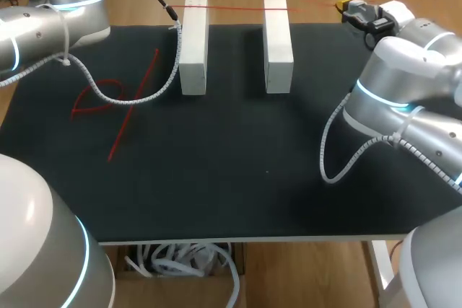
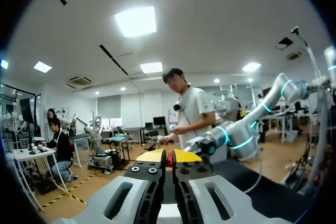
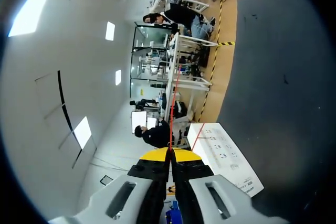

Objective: Grab the tape and strap the tape.

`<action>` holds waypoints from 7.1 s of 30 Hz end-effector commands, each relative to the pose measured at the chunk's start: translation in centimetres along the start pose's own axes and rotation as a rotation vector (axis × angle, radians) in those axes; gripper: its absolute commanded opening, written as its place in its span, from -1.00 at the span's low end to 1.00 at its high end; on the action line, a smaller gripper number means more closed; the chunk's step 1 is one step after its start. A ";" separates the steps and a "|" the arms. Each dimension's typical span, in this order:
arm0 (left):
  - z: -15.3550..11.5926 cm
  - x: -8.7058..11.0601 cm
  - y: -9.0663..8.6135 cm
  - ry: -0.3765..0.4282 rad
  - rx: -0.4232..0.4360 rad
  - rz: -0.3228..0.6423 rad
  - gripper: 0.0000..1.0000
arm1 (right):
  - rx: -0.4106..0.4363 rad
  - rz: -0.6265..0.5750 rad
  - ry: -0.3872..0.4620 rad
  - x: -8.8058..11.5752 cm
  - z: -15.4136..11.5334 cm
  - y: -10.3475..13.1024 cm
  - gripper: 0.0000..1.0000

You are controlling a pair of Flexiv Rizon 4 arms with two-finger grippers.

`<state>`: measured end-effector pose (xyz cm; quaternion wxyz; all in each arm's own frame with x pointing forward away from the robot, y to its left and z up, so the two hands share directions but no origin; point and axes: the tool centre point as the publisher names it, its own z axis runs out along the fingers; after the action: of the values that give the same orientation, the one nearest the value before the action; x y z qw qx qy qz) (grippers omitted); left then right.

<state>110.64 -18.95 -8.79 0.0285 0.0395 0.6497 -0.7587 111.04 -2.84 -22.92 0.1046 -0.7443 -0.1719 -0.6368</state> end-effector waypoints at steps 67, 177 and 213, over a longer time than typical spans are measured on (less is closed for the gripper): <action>0.0 -0.1 0.1 0.002 0.003 0.002 -1.00 | 0.141 -0.288 -0.149 2.7 -0.4 -0.7 -1.00; 7.0 -0.4 1.8 0.009 -1.400 -0.175 -1.00 | 0.141 -0.288 -0.149 2.7 -0.4 -0.7 -1.00; 9.3 -0.6 1.8 0.083 -1.524 -0.176 -1.00 | 0.141 -0.288 -0.149 2.7 -0.4 -0.7 -1.00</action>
<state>110.58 -28.02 -9.41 -0.0304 -0.0164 0.9924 -0.1185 110.79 -1.90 -20.14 0.0503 -0.7488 -0.3283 -0.5736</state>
